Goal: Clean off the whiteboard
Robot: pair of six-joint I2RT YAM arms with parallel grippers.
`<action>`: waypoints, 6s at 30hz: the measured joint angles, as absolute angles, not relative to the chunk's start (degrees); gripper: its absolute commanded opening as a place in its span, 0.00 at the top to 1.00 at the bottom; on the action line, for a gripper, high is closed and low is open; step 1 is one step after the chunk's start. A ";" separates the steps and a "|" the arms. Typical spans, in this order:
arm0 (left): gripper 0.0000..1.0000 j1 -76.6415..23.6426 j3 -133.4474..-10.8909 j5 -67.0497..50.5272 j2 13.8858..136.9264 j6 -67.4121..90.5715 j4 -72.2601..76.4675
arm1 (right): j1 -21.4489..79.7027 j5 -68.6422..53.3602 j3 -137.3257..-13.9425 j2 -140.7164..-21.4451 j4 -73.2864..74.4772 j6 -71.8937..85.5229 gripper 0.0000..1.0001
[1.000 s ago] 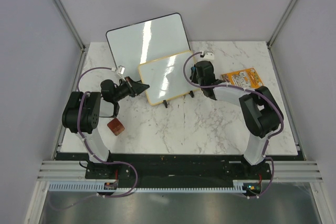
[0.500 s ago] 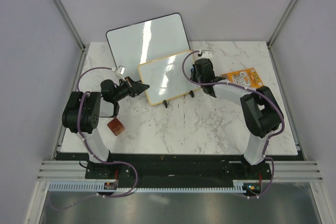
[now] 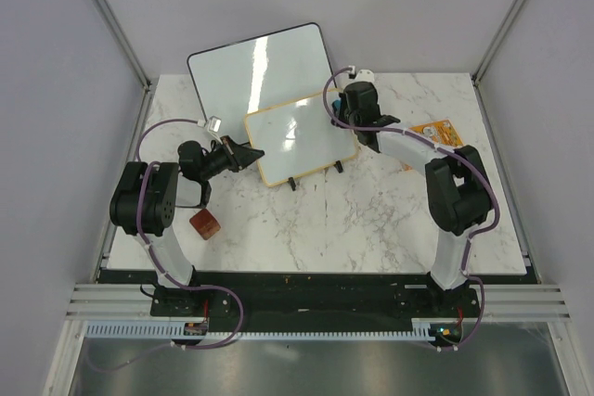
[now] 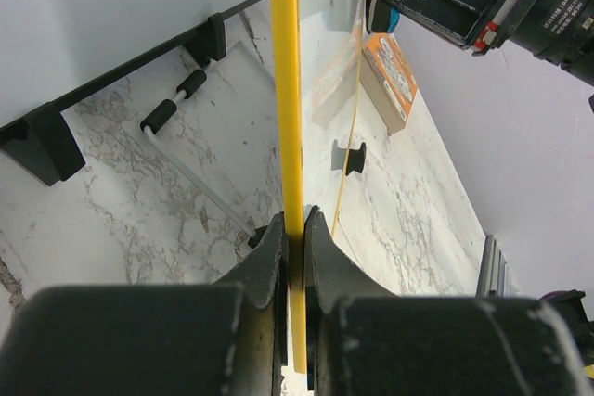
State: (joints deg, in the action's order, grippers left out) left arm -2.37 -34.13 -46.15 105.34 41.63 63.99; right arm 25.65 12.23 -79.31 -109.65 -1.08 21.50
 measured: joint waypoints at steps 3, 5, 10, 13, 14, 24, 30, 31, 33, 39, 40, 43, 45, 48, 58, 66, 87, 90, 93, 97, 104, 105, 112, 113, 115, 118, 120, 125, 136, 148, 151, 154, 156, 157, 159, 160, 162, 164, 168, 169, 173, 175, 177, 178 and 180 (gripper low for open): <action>0.98 -2.37 -34.11 -46.17 105.34 41.63 63.99 | 23.70 11.42 -79.59 -109.73 -0.86 21.93 1.00; 0.98 -2.37 -34.11 -46.17 105.34 41.63 63.99 | 22.57 10.66 -79.29 -109.73 -0.64 22.31 1.00; 0.98 -2.37 -34.11 -46.22 105.34 41.69 63.99 | 21.50 9.50 -75.81 -109.51 -1.85 22.55 1.00; 0.98 -2.37 -34.11 -46.30 105.34 41.71 64.03 | 21.93 9.85 -72.97 -108.40 -3.55 22.41 1.00; 0.98 -2.37 -34.11 -46.30 105.34 41.71 64.01 | 22.13 9.98 -72.38 -108.12 -3.84 22.31 1.00; 0.98 -2.37 -34.11 -46.44 105.34 41.71 63.99 | 27.00 13.63 -65.58 -104.88 -4.75 21.39 1.00; 0.98 -2.37 -34.11 -46.44 105.34 41.69 63.96 | 27.27 14.57 -66.70 -105.14 -3.38 21.10 1.00; 0.98 -2.37 -34.11 -46.46 105.34 41.71 63.96 | 27.24 14.68 -67.51 -105.45 -2.42 20.99 1.00; 0.98 -2.37 -34.11 -46.48 105.34 41.69 63.96 | 27.03 14.85 -69.32 -106.08 -0.82 20.75 1.00; 0.98 -2.37 -34.11 -46.46 105.34 41.69 63.88 | 26.57 14.85 -77.28 -109.12 2.07 19.70 1.00; 0.98 -2.37 -34.11 -46.46 105.34 41.69 63.88 | 26.46 14.90 -78.67 -109.67 2.44 19.64 1.00; 0.98 -2.37 -34.11 -46.46 105.34 41.69 63.86 | 26.17 14.90 -82.26 -111.28 3.75 19.46 1.00; 0.98 -2.37 -34.09 -46.46 105.34 41.69 63.86 | 25.89 14.85 -84.93 -112.64 5.30 19.27 1.00; 0.98 -2.39 -34.09 -46.48 105.34 41.71 63.86 | 25.50 14.26 -85.73 -113.19 5.87 19.29 1.00; 0.98 -2.39 -34.09 -46.50 105.34 41.71 63.86 | 24.67 12.36 -79.85 -110.74 3.03 19.31 1.00; 0.98 -2.39 -34.09 -46.59 105.34 41.71 63.90 | 23.59 8.56 -74.32 -108.22 2.15 19.99 1.00; 0.98 -2.37 -33.98 -46.61 105.34 41.65 63.86 | 23.75 7.99 -54.17 -92.53 4.27 20.12 1.00; 0.98 -2.37 -33.95 -46.61 105.34 41.65 63.86 | 23.77 8.23 -52.29 -85.10 5.06 20.14 1.00; 0.98 -2.37 -33.89 -46.61 105.34 41.65 63.86 | 23.77 8.21 -51.09 -80.60 4.80 20.29 1.00; 0.98 -2.37 -33.65 -46.52 105.34 41.65 63.92 | 24.05 7.44 -46.81 -78.39 5.10 21.45 1.00; 0.98 -2.37 -32.77 -46.04 105.27 41.65 64.14 | 24.67 5.76 -37.30 -76.20 7.94 23.97 0.96; 0.98 -2.39 -32.62 -45.95 105.25 41.65 64.25 | 24.73 5.58 -36.77 -75.83 8.05 24.25 0.95; 0.95 -2.68 -31.70 -45.10 104.25 41.63 64.25 | 26.57 5.21 -35.27 -74.72 7.97 25.85 0.72; 0.92 -2.70 -31.62 -44.99 104.09 41.63 64.20 | 26.83 5.23 -35.27 -74.70 7.97 25.91 0.70; 0.87 -2.72 -31.33 -44.62 103.83 41.63 63.99 | 27.20 5.26 -35.27 -74.67 7.92 26.00 0.69; 0.78 -2.76 -30.92 -43.64 103.66 41.10 63.59 | 27.27 5.41 -35.27 -74.67 7.84 25.98 0.69; 0.73 -2.76 -30.72 -42.87 103.66 40.64 63.18 | 27.27 5.48 -35.27 -74.67 7.79 25.98 0.69; 0.57 -2.68 -30.44 -40.82 103.66 39.13 61.82 | 27.27 5.85 -35.20 -74.67 7.70 26.02 0.69; 0.39 -2.68 -25.26 -40.47 101.21 38.02 63.09 | 27.27 5.82 -34.41 -74.59 7.31 26.33 0.48; 0.61 -2.70 -16.64 -36.10 83.94 36.60 60.18 | 27.27 6.35 -34.17 -70.30 6.76 26.13 0.53; 0.73 -2.90 -13.28 -33.04 76.42 36.34 55.99 | 27.27 6.35 -34.70 -71.09 5.76 26.15 0.90; 0.92 -5.67 -9.76 -28.51 67.11 36.32 50.09 | 27.27 6.46 -37.54 -75.33 4.54 25.34 1.00; 0.98 -9.74 -7.84 -25.58 61.19 36.36 46.44 | 27.27 6.92 -40.18 -79.37 3.44 25.10 1.00; 0.98 -11.97 -7.09 -24.34 58.72 36.49 45.04 | 27.27 7.31 -41.17 -81.34 2.92 25.04 1.00; 0.98 -16.03 -6.15 -21.78 55.61 36.60 42.70 | 27.27 8.14 -42.63 -84.47 2.24 24.84 1.00; 0.98 -17.93 -5.89 -20.53 54.81 36.62 41.65 | 27.27 8.45 -43.33 -86.13 2.11 24.84 1.00; 0.98 -21.17 -5.76 -17.87 55.29 36.69 40.27 | 27.27 8.71 -44.31 -89.01 1.37 24.99 1.00; 0.98 -23.66 -5.87 -15.90 57.52 36.69 39.42 | 27.27 8.62 -44.88 -91.15 0.36 25.52 1.00; 0.98 -28.32 -7.92 -12.27 66.81 36.67 38.04 | 27.27 8.43 -46.48 -94.08 -1.08 26.24 1.00; 0.98 -29.04 -8.75 -11.77 69.04 36.69 37.87 | 27.27 8.45 -47.05 -94.74 -1.52 26.39 1.00; 0.98 -30.94 -11.64 -9.32 76.14 36.71 38.94 | 27.27 9.21 -49.23 -96.82 -3.29 26.83 1.00; 0.98 -31.55 -12.88 -8.54 79.53 36.84 39.94 | 27.27 9.87 -50.22 -97.62 -3.62 26.83 1.00; 0.98 -32.23 -14.28 -7.55 82.85 36.99 40.62 | 27.27 10.41 -51.11 -98.61 -4.14 26.83 1.00; 0.98 -32.49 -14.94 -7.20 84.18 37.08 40.86 | 27.27 10.55 -51.40 -99.09 -4.49 26.85 1.00; 0.98 -33.19 -16.64 -5.91 87.24 37.71 41.67 | 27.27 10.66 -51.48 -99.88 -5.34 26.94 1.00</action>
State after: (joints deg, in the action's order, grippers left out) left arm -33.19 -16.64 -5.91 87.24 37.71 41.67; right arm 27.27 10.66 -51.48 -99.88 -5.34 26.94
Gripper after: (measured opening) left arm 0.022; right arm 0.004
